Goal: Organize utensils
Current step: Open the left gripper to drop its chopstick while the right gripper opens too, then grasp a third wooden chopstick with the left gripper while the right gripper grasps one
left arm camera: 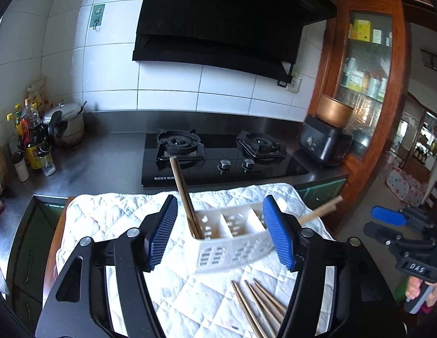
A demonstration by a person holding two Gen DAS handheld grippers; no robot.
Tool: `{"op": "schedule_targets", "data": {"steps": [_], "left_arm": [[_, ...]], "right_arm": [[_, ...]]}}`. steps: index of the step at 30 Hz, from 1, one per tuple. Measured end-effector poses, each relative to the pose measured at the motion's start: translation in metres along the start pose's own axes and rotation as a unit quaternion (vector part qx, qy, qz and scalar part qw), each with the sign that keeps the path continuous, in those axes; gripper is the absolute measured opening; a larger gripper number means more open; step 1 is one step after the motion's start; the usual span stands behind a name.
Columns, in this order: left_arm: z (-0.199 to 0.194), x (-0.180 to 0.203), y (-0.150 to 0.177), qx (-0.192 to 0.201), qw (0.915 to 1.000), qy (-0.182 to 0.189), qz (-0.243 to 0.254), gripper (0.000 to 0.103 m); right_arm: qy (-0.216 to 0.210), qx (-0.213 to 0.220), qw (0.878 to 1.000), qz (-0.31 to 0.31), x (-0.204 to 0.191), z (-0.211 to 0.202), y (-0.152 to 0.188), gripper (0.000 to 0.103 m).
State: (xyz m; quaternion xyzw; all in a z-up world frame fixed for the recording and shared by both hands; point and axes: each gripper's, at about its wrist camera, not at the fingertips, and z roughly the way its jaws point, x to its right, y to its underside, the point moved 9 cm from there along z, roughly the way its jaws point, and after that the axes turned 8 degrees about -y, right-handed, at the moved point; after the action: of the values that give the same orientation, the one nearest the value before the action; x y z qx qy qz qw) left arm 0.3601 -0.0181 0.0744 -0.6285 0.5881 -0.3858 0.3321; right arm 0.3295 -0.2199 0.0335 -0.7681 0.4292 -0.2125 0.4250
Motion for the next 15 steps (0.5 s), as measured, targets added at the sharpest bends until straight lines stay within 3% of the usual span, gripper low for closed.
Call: {"op": "schedule_targets", "data": {"steps": [4,15], "left_arm": [[-0.024,0.007,0.029,-0.003,0.9999,0.014,0.002,0.074],[-0.041,0.003,0.129,-0.051,0.9984,0.011,-0.023,0.076]], "right_arm": [[-0.002,-0.015,1.0,-0.007,-0.01,-0.005,0.045,0.042],[-0.028,-0.079,0.996,0.029,-0.028,0.018,0.176,0.041]]}}
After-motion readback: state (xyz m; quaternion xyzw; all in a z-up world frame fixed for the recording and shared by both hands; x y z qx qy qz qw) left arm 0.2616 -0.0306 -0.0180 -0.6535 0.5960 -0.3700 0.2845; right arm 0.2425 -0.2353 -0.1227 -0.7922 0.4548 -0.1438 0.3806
